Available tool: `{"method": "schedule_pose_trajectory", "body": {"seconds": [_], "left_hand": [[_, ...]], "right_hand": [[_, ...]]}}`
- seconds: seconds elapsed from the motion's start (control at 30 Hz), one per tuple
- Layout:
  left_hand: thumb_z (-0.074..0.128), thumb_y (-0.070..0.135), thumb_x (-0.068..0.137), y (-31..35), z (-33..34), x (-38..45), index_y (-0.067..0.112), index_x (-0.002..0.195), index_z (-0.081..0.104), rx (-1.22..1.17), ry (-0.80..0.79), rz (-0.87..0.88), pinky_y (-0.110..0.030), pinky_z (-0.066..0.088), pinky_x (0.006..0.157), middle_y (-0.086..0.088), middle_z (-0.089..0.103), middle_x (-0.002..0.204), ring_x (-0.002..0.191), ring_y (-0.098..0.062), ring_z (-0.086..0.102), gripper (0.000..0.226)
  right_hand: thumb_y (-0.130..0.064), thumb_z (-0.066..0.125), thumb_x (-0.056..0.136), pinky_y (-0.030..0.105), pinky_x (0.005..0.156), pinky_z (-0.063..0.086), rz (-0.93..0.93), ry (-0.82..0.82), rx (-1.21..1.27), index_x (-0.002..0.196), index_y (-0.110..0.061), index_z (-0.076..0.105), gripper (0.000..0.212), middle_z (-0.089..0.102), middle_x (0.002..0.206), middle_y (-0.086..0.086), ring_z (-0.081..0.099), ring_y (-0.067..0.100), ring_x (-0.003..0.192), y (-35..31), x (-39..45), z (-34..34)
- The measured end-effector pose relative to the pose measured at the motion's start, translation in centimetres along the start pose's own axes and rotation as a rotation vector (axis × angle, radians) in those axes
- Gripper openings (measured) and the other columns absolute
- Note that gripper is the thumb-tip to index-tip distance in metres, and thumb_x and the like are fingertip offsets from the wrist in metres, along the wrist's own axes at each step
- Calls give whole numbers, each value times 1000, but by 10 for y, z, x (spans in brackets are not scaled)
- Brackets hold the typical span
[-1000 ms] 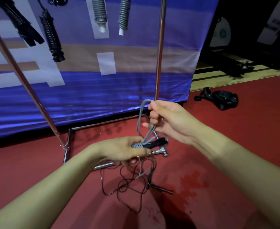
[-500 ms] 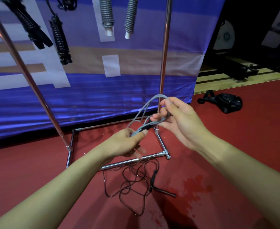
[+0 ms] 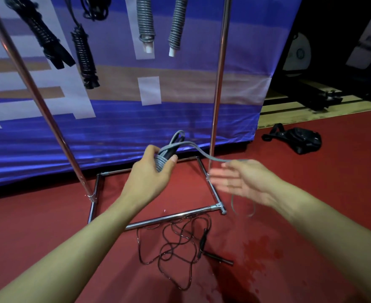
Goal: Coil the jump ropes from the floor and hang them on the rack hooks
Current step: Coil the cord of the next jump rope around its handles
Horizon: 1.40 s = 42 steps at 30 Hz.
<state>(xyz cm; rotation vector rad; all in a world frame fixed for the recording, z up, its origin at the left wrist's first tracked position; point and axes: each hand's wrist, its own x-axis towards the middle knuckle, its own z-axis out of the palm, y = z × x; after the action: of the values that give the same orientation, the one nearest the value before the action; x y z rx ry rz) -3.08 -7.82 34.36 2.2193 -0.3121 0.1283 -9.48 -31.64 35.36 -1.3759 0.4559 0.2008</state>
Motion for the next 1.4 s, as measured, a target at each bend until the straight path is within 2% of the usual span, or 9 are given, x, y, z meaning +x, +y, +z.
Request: {"method": "schedule_pose_trajectory", "body": {"seconds": [0.13, 0.27, 0.43, 0.6, 0.77, 0.9, 1.23, 1.33, 1.4], "left_hand": [[63, 52, 95, 2, -14, 0, 25, 119, 48, 109, 34, 253, -34, 40, 66, 12, 59, 76, 70, -18, 57, 39], [63, 54, 96, 10, -15, -2, 31, 117, 45, 146, -39, 445, -38, 50, 70, 13, 61, 85, 76, -20, 60, 36], [55, 60, 91, 14, -12, 0, 34, 119, 45, 167, -120, 482, -44, 53, 76, 16, 60, 91, 81, -21, 60, 40], [52, 59, 93, 5, -17, 4, 28, 129, 51, 161, -158, 465, -40, 53, 83, 12, 68, 102, 91, -16, 65, 48], [68, 42, 97, 3, -26, 10, 29, 117, 60, -49, -371, 286, -22, 48, 65, 15, 64, 80, 67, -7, 57, 26], [73, 46, 93, 5, -30, 7, 23, 107, 63, -404, -520, 51, -22, 35, 48, 1, 46, 72, 58, -13, 38, 29], [78, 33, 90, 33, -35, -10, 11, 90, 62, -239, -600, 191, -16, 32, 48, 14, 46, 58, 48, -6, 36, 28], [79, 28, 90, 33, -41, -10, 14, 89, 61, -149, -722, 256, -22, 38, 54, 11, 53, 65, 55, -9, 43, 23], [82, 27, 88, 32, -40, -10, 17, 92, 62, -50, -771, 305, -25, 42, 60, 10, 58, 71, 60, -9, 48, 23]], "right_hand": [[-46, 47, 106, 26, 62, 51, -122, 108, -768, 90, -13, 70, 43, 78, 82, 2, 72, 17, 67, 9, 14, -18], [-45, 45, 100, 32, 98, 52, -621, 117, -652, 104, -30, 74, 33, 75, 106, -14, 69, 5, 106, -8, 21, -5], [-31, 38, 110, 33, 95, 54, -289, -388, -370, 105, -10, 71, 40, 78, 99, 16, 74, 26, 99, -2, 1, 33], [-38, 48, 99, 52, 89, 56, -330, -491, -281, 89, -7, 60, 35, 59, 67, 4, 62, 20, 65, 6, -10, 43], [-24, 49, 108, 23, 61, 52, -470, -377, -494, 87, -10, 61, 28, 63, 63, 2, 57, 16, 55, 9, -7, 43], [-18, 45, 109, 21, 71, 51, -498, -448, -683, 91, -9, 64, 28, 73, 77, 4, 67, 14, 70, 10, -7, 34], [-25, 61, 102, 7, 86, 40, -731, -339, -1153, 94, -25, 76, 17, 63, 94, -31, 58, -17, 92, 18, 4, 21], [-34, 67, 88, 18, 68, 49, -661, -252, -1228, 84, -34, 71, 6, 69, 84, -23, 63, -5, 80, -6, 5, 5], [-52, 56, 81, 32, 66, 50, -670, -212, -1419, 89, -30, 74, 30, 70, 79, -7, 63, 12, 76, -14, 11, -2]]}}
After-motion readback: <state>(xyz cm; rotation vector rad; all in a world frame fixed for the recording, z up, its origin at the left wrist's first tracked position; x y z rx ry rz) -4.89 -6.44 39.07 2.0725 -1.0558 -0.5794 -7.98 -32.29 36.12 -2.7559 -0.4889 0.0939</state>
